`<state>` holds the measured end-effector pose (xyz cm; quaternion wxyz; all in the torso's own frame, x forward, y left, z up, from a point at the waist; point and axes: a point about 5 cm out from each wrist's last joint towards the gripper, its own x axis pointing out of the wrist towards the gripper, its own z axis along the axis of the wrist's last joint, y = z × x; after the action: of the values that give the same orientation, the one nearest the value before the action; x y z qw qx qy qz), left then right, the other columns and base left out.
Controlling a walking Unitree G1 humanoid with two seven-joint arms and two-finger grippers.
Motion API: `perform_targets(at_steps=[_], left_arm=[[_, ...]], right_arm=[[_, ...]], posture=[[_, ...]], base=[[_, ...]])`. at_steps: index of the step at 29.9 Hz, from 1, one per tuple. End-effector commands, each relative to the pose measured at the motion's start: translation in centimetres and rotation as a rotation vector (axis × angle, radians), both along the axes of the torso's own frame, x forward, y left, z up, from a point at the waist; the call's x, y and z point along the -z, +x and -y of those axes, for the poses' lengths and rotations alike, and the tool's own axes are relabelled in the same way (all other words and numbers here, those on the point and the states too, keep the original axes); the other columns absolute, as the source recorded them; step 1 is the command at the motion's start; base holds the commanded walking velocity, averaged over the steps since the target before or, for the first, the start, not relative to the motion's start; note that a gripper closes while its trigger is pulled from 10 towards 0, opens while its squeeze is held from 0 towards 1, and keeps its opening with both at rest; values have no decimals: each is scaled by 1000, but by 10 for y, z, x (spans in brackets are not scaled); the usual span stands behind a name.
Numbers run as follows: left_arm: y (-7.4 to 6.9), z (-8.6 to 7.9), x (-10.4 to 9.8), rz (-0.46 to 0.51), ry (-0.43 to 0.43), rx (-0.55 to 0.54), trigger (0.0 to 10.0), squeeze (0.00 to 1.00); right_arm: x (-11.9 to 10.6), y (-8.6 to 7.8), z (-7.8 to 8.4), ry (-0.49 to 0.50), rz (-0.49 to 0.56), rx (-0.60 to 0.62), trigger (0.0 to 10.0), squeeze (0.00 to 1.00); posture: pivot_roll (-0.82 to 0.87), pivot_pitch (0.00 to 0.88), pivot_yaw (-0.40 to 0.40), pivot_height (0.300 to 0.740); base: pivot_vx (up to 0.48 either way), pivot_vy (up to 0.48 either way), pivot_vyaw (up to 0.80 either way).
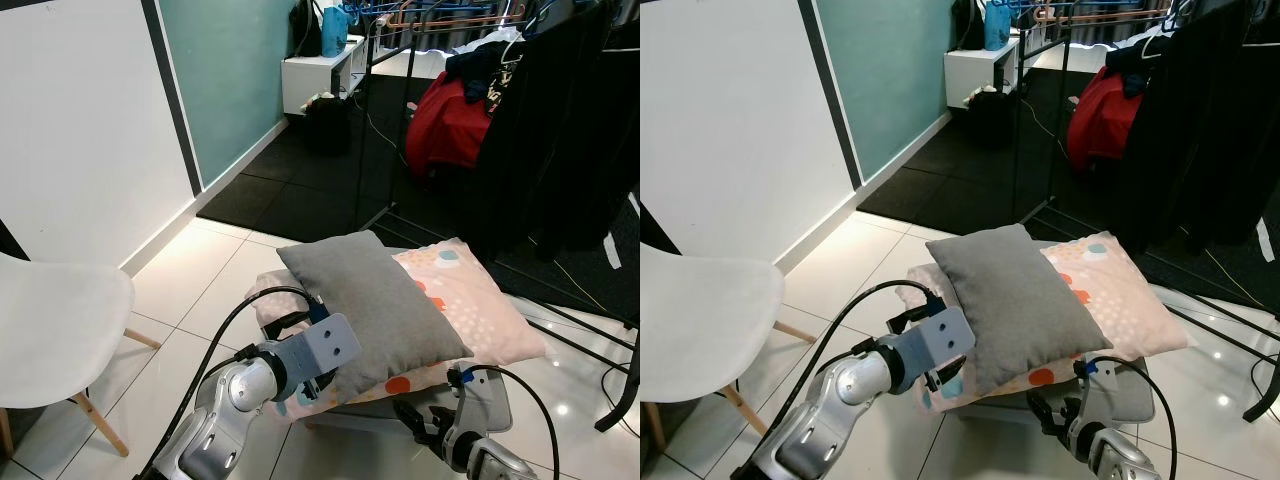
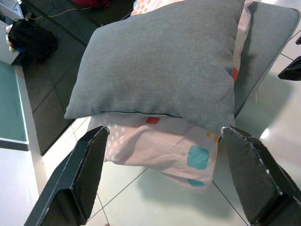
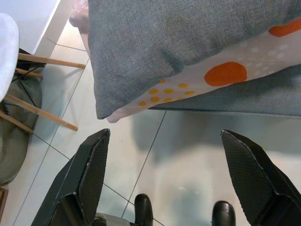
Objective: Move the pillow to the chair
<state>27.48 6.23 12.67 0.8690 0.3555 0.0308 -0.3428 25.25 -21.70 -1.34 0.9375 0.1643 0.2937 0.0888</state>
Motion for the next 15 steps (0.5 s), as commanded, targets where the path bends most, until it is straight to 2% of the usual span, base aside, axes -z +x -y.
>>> perform_targets(at_steps=[1, 15], left_arm=[[-1, -2, 2, -13, 10, 2, 10000, 0], [0, -8, 4, -16, 13, -2, 10000, 0]], right_arm=[[3, -3, -1, 2, -7, 2, 10000, 0], [3, -1, -6, 11, 1, 12, 10000, 0]], posture=[[-92, 66, 18, 740], [-95, 54, 40, 740]], base=[[0, 0, 0], [0, 0, 0]])
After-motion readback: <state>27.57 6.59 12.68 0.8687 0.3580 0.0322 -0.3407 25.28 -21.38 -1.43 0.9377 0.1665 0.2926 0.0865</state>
